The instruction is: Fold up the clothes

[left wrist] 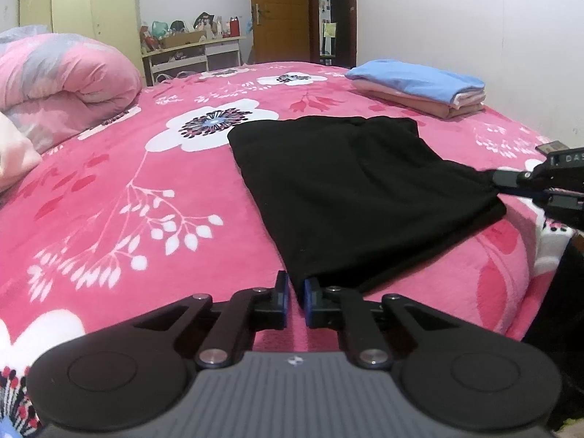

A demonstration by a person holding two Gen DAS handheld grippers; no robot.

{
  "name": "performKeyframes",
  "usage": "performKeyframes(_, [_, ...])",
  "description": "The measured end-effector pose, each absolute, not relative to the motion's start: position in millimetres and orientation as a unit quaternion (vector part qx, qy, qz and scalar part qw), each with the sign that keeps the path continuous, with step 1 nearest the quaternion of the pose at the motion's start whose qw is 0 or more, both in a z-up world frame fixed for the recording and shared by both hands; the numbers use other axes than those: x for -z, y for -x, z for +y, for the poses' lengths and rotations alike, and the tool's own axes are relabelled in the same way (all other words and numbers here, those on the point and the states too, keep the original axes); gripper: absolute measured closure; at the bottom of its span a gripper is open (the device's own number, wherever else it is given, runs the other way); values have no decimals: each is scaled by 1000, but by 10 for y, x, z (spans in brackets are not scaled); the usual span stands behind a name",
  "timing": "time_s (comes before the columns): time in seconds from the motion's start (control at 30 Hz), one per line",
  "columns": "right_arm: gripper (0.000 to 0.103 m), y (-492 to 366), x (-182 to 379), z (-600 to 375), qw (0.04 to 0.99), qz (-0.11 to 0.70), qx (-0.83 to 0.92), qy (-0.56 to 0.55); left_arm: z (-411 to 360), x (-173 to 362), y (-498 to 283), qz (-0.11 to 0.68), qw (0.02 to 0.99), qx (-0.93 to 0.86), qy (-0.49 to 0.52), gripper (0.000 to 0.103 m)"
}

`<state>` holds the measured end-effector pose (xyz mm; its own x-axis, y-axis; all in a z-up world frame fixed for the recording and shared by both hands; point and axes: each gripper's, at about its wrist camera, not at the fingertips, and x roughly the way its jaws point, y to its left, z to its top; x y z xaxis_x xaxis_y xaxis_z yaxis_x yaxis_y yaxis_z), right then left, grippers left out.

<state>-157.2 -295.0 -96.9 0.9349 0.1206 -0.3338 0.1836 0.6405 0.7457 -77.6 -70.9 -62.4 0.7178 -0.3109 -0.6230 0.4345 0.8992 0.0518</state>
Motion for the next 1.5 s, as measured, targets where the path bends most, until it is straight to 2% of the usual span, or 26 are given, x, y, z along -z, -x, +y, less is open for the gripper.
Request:
performKeyframes(0.17, [100,1656,799,-2856,910,174,6,-377,-648,640,756,324,922,201,-71,97])
performKeyframes(0.23, [100,1645,900,-2838,905,201,14,-374,-606,637,728,331,921,202,-51,97])
performKeyframes(0.43, [100,1696,833,-2790,914,193,6,-358,-360,695,609,356,908,215,56,96])
performKeyframes(0.6, [99,1692,1044,-2905,893,215,15,-395,-184,760,581,359,897,233,111,91])
performKeyframes(0.67, [96,1727,1070,-2955,884,215,14,-415,-114,767,590,359,893,243,124,85])
performKeyframes(0.73, [86,1767,1073,-2995,879,215,15,-426,-34,743,616,360,891,246,130,79])
performKeyframes(0.83, [79,1851,982,-3049,886,211,29,-412,73,650,663,353,895,242,125,68])
performKeyframes(0.97, [77,1893,746,-3046,918,195,45,-343,170,462,707,328,909,234,106,68])
performKeyframes(1.2, [89,1331,532,-2629,958,190,-40,-210,-343,408,412,298,904,299,65,68])
performKeyframes(1.33, [90,1097,675,-2612,951,240,-45,-188,-492,692,313,344,893,287,40,73])
performKeyframes(1.5, [88,926,566,-2713,942,288,-62,-160,-366,763,272,349,886,298,63,75])
